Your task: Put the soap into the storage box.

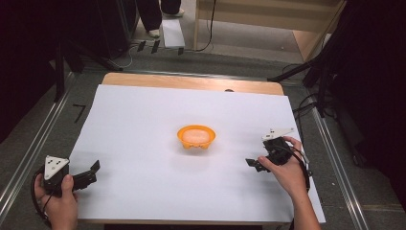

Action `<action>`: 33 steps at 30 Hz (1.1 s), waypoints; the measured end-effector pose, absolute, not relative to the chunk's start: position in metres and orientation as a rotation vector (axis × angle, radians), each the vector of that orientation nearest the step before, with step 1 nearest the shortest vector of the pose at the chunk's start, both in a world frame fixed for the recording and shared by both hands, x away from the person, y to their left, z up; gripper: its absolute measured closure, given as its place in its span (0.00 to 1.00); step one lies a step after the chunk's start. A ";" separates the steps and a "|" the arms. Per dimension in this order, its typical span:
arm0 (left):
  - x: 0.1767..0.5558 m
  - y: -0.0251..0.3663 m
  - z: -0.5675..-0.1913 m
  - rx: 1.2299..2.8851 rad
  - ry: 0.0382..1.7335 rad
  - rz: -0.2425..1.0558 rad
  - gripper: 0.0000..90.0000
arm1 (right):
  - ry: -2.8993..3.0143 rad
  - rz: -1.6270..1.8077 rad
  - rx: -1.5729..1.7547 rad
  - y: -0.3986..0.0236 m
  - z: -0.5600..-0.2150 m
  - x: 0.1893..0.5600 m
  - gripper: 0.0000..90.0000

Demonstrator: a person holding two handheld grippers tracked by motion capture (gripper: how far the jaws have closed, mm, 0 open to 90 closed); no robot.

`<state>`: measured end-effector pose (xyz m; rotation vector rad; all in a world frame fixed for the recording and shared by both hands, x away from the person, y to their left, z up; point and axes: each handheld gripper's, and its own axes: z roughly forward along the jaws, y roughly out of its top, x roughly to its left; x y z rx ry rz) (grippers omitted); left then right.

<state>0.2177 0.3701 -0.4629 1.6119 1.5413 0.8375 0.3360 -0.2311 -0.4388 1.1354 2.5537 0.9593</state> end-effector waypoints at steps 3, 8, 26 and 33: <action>0.218 0.370 -0.463 1.613 1.542 0.838 0.00 | 2.520 0.989 1.170 -0.242 -0.442 0.329 0.00; 0.218 0.370 -0.463 1.614 1.541 0.838 0.00 | 2.435 1.028 1.236 -0.261 -0.448 0.315 0.00; 0.217 0.370 -0.463 1.611 1.543 0.842 0.00 | 2.262 1.130 1.340 -0.304 -0.465 0.275 0.00; 0.217 0.370 -0.463 1.613 1.543 0.841 0.00 | 2.199 1.155 1.372 -0.319 -0.472 0.260 0.00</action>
